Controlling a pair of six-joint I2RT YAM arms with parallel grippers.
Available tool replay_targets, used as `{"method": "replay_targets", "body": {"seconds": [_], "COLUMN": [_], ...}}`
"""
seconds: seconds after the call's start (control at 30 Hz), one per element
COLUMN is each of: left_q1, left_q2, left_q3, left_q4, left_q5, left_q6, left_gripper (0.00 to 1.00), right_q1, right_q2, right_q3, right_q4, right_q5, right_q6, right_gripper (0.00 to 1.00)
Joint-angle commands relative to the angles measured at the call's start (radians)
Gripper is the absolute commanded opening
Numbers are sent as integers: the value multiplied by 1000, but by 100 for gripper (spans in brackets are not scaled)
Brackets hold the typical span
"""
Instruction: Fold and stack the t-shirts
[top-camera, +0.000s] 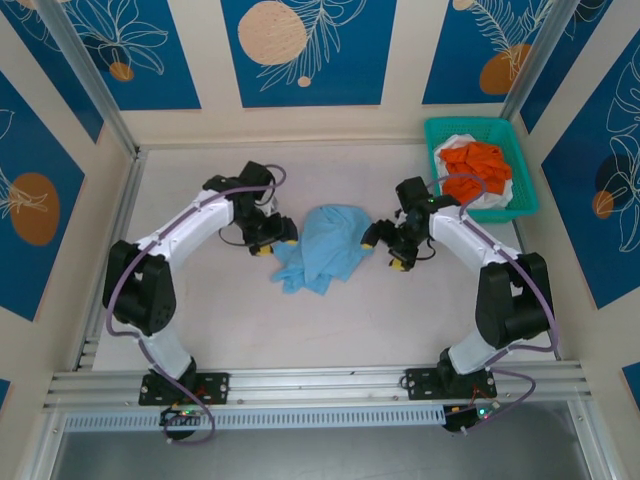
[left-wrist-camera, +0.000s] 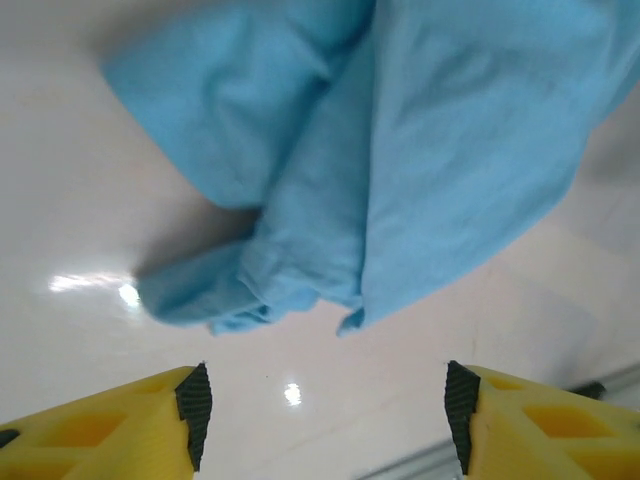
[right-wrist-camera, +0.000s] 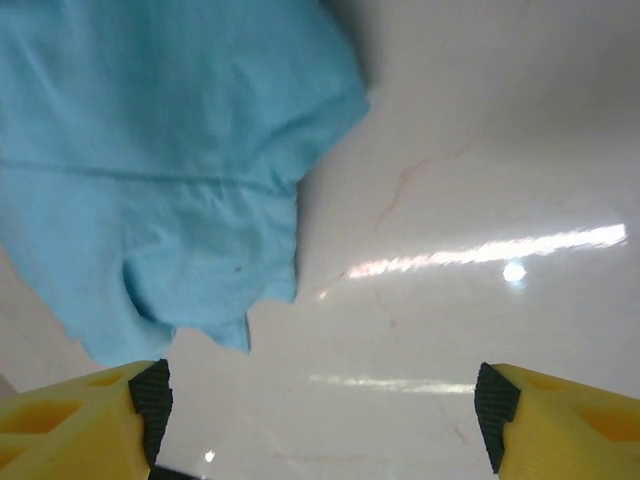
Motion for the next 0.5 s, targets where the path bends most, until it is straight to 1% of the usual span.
{"method": "replay_targets", "body": {"seconds": [0.0,0.07,0.1,0.2,0.3,0.4,0.47], "left_q1": [-12,-25,-38,-67,-83,-108,-124], "left_q2": [12,55,77,112,150,184,205], "left_q3": [-15,-4,13,35,61,90,96], "left_q4": [136,127,98,41,-12,-62,-70], "left_q5": [220,281,284,250,215,147,146], "left_q6": [-8,19,45,108,150,203,221], "left_gripper": [64,63,63,64,58,58,57], "right_q1": [54,76,79,79,74,72,73], "right_q2": [-8,7,14,30,30,23,17], "right_q3": [-23,-22,-25,-39,-50,-60,-67], "right_q4": [79,72,75,95,104,118,121], "right_q5": [-110,-84,-76,-68,-57,-52,-47], "right_q6": [47,62,73,99,121,126,131], "right_gripper": [80,80,80,80,80,80,80]}}
